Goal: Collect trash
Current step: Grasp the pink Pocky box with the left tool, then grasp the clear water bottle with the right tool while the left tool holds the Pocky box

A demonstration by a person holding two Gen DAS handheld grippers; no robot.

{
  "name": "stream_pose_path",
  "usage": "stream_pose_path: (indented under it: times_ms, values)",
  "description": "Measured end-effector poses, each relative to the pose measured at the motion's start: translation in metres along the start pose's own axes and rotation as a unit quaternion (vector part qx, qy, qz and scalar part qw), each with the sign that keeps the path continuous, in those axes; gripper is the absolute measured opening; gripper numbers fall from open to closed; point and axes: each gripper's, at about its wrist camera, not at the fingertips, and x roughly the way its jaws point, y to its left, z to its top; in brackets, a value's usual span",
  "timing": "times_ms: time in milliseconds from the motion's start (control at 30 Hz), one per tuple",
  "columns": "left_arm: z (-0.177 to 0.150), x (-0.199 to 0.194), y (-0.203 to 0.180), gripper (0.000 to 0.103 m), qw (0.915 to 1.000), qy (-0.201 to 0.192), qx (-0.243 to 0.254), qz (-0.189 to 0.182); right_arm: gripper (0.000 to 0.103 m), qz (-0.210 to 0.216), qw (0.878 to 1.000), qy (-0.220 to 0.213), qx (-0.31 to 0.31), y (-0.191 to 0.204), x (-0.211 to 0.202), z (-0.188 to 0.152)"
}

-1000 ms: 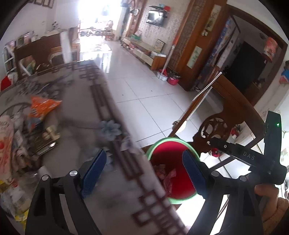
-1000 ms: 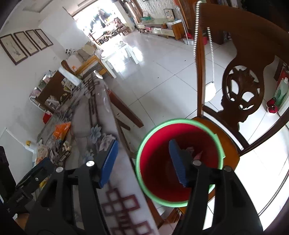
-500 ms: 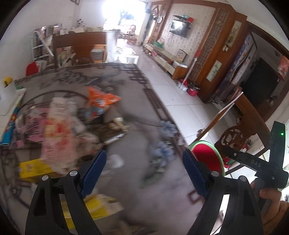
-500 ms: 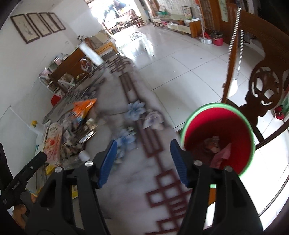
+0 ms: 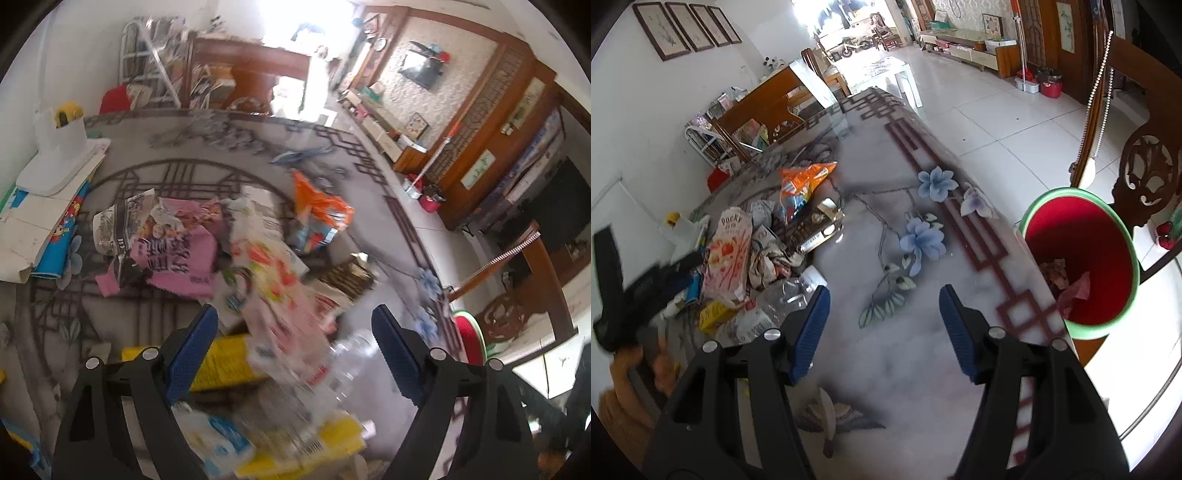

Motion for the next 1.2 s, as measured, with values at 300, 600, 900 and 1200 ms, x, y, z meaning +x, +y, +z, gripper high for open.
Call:
stream_pose_path:
  times_ms: [300, 600, 900, 1200]
  values:
    - [0.026, 0.056, 0.019, 0.064, 0.9981, 0.055, -0.027, 0.007, 0.063, -0.034, 0.999, -0.012, 0.034, -0.016, -0.017, -0.013]
    - [0.026, 0.077, 0.023, 0.032, 0.9964, 0.079, -0.031, -0.001, 0.063, -0.034, 0.999, -0.004, 0.035, -0.010, -0.010, -0.013]
    - [0.017, 0.037, 0.028, 0.026, 0.9987, 0.044, -0.015, -0.022, 0.063, 0.068, 0.993, 0.076, 0.063, 0.025, 0.028, 0.001]
    - [0.008, 0.005, 0.036, 0.027, 0.9997, 0.006, 0.022, 0.009, 0.063, 0.174, 0.944, 0.228, 0.163, 0.077, 0.120, -0.004]
